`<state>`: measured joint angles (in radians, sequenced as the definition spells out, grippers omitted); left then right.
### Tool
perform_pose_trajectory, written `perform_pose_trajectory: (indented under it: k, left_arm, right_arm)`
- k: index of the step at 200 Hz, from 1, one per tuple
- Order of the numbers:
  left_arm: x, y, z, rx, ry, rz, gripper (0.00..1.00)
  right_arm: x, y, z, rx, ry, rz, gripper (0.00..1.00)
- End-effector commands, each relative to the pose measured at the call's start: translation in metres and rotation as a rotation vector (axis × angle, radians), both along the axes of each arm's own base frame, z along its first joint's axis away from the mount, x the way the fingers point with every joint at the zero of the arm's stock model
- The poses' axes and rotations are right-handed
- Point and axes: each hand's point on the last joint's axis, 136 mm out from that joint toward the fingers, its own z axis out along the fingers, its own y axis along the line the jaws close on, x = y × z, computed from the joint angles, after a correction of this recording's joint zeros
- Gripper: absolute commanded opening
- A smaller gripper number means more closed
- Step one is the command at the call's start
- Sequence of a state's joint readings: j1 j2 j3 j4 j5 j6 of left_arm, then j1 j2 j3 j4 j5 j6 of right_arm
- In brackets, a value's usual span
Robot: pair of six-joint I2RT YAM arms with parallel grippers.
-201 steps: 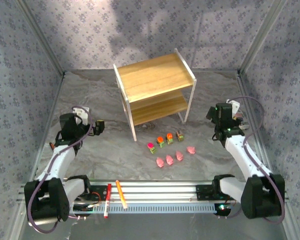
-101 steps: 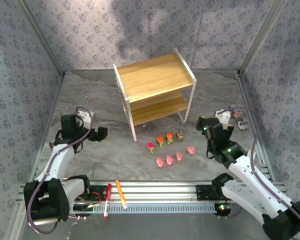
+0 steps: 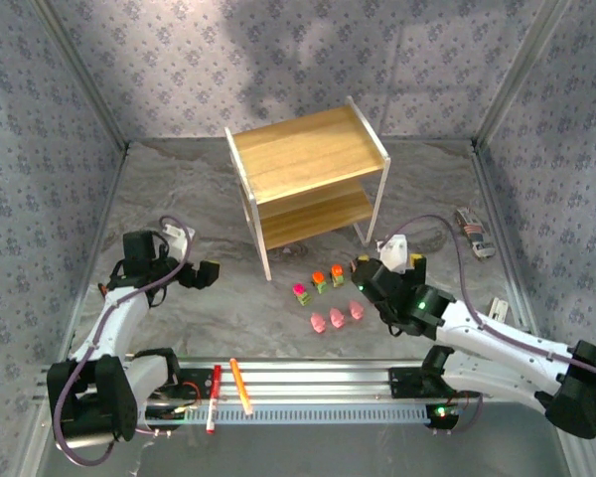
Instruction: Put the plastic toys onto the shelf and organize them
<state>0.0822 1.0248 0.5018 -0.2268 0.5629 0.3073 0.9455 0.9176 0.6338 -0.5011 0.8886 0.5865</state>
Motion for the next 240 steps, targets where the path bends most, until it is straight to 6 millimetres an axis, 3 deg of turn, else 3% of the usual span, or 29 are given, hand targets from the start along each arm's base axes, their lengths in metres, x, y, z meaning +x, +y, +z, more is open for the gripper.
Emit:
perform_pose_trajectory:
  k: [1,38,78,177,197,216,240]
  left_arm:
    - [-0.007,-0.012,-0.002,-0.009,0.002,-0.080,0.99]
    - [-0.017,-0.024,-0.010,0.014,0.029,-0.153,1.00]
    - [-0.020,-0.028,-0.012,0.017,0.039,-0.171,1.00]
    - [-0.029,-0.037,-0.017,0.033,0.055,-0.226,0.99]
    - [-0.030,-0.038,-0.018,0.036,0.056,-0.233,0.99]
    - [-0.031,-0.038,-0.018,0.039,0.057,-0.234,0.99]
    - [-0.030,-0.037,-0.018,0.041,0.054,-0.228,0.99]
  right_arm:
    - [-0.001,0.004,-0.008,0.028,0.024,-0.015,1.00]
    - [0.000,0.029,-0.037,0.110,0.171,0.072,0.97]
    - [-0.004,0.026,-0.054,0.106,0.224,0.060,0.93]
    - [-0.043,0.016,-0.078,0.107,0.249,0.029,0.66]
    - [-0.051,0.004,-0.085,0.096,0.287,-0.015,0.66]
    - [-0.056,-0.004,-0.091,0.107,0.323,-0.054,0.78]
    - [-0.060,-0.009,-0.102,0.123,0.382,-0.074,0.75]
